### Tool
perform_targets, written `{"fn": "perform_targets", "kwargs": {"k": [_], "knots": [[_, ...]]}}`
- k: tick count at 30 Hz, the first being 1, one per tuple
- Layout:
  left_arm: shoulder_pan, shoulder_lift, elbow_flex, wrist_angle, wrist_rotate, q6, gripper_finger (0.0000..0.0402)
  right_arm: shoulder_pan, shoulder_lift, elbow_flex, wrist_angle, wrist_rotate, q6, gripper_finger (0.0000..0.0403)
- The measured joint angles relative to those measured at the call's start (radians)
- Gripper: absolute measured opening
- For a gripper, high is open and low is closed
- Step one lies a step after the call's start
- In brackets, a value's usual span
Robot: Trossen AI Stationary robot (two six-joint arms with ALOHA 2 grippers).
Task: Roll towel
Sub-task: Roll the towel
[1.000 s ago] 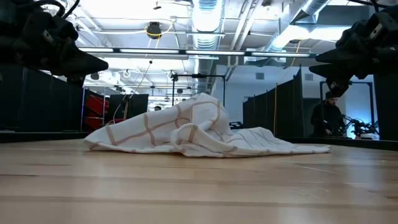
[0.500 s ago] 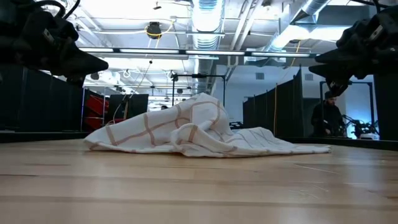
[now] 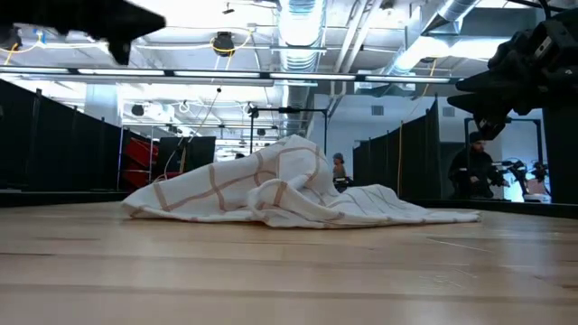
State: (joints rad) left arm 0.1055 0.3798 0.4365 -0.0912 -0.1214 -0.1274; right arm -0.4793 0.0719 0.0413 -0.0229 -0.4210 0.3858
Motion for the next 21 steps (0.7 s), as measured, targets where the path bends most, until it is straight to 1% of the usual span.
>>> {"fn": "perform_targets", "kwargs": {"k": [3,7,9,12,15,17,19,21], "knots": [[0.000,0.279,0.257,-0.139,-0.022,0.040,0.0018,0.000,0.000,-0.001,0.008,0.000,0.032,0.0123],[0.000,0.647,0.583,-0.329,-0.011,0.044,0.0048,0.001,0.000,-0.001,0.007,0.000,0.043,0.0123],[-0.001,0.812,0.727,-0.443,0.036,0.044,0.0066,0.001,0.000,0.000,0.001,0.000,0.045,0.0123],[-0.022,1.019,0.932,-0.617,0.128,0.041,0.0092,0.001,-0.001,0.001,-0.004,0.000,0.089,0.0123],[-0.083,1.211,1.096,-0.793,0.178,0.061,0.0110,0.001,0.000,0.004,-0.019,-0.001,0.149,0.0123],[-0.137,1.326,1.186,-0.886,0.185,0.085,0.0115,0.001,0.001,0.004,-0.020,-0.012,0.144,0.0123],[-0.189,1.418,1.255,-0.957,0.188,0.113,0.0117,0.001,0.001,0.004,-0.021,-0.024,0.111,0.0123],[-0.228,1.491,1.289,-0.992,0.190,0.142,0.0115,0.001,0.001,0.005,-0.022,-0.026,0.102,0.0123]]}}
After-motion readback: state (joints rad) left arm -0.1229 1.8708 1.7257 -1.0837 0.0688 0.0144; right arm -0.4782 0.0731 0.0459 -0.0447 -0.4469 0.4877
